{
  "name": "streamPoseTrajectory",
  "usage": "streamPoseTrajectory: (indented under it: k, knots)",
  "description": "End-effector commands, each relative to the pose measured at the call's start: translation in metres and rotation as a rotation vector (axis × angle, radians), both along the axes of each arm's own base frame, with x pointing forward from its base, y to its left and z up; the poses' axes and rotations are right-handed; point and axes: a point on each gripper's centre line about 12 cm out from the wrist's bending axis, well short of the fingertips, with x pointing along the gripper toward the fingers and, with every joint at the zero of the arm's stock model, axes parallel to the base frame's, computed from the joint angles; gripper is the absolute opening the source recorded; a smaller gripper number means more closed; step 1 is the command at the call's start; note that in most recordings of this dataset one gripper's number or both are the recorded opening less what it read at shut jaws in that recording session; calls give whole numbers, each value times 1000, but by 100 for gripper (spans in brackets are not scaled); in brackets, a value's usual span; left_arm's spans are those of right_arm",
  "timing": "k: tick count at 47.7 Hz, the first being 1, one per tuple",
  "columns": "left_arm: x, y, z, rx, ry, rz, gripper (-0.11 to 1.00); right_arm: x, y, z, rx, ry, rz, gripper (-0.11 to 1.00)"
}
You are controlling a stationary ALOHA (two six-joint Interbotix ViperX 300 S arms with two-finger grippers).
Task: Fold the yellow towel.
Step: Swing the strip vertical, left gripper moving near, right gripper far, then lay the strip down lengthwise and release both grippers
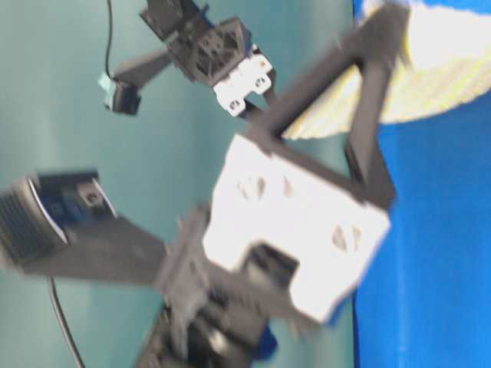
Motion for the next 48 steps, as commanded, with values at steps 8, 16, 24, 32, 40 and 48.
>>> streamPoseTrajectory:
  k: [8, 16, 24, 32, 40, 48]
  knots:
    - [-34, -3, 5, -61, 10, 2, 2, 38, -2, 5, -25, -1, 52, 3]
    - [-47, 4, -2, -60, 38, 15, 2, 53, 0, -2, -20, 14, 75, 3]
    - [-50, 8, -4, -58, 50, 22, 2, 57, 4, -6, -16, 21, 86, 3]
    - [-50, 10, -7, -56, 60, 28, 2, 59, 7, -10, -15, 29, 97, 3]
    - [-49, 12, -7, -55, 66, 33, 2, 61, 10, -11, -23, 31, 109, 3]
    - [-49, 15, -10, -59, 85, 43, 3, 64, 14, -10, -36, 32, 129, 4]
